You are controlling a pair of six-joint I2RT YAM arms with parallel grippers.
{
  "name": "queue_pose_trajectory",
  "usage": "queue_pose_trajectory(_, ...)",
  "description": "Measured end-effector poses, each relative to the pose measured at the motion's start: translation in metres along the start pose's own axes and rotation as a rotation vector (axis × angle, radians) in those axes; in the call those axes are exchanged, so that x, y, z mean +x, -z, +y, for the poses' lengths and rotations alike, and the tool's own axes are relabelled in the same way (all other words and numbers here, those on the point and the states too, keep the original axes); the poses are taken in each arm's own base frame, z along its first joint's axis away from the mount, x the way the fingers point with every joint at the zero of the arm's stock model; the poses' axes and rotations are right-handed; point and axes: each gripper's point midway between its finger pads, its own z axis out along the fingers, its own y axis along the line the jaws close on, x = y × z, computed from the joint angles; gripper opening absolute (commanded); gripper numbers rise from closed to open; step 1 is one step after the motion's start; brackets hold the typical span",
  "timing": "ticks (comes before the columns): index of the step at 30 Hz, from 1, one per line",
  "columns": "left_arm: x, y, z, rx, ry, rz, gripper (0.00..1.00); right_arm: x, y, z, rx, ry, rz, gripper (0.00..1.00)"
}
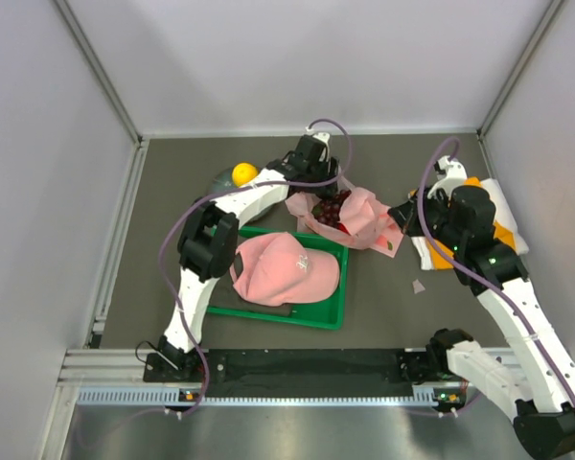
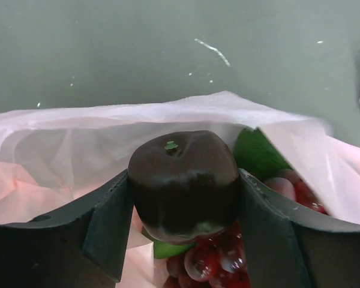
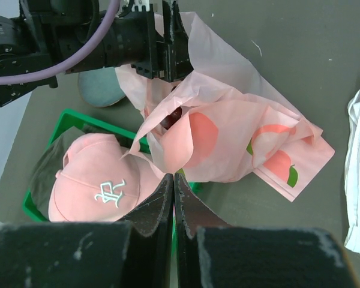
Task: Place the fruits into the plastic bag
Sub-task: Place the fake fruit in the plastic bag.
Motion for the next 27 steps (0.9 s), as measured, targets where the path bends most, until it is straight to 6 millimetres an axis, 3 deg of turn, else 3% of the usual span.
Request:
queue_pose_trajectory(10,0.003,-0.002,-0.001,-0.022,-0.032,-0.003,0.86,0.000,0.000,0.000,0.000,0.000,0.000,0.00)
queue_pose_trajectory(20,0.005,0.004,-0.008,-0.018,-0.059,-0.006,0.86,0.000,0.000,0.000,-0.001,0.003,0.001,0.00)
queue_pose_trajectory(27,-0.002,0.028,-0.013,-0.005,-0.061,-0.028,0.87,0.004,-0.001,0.006,-0.042,0.027,0.020,0.20)
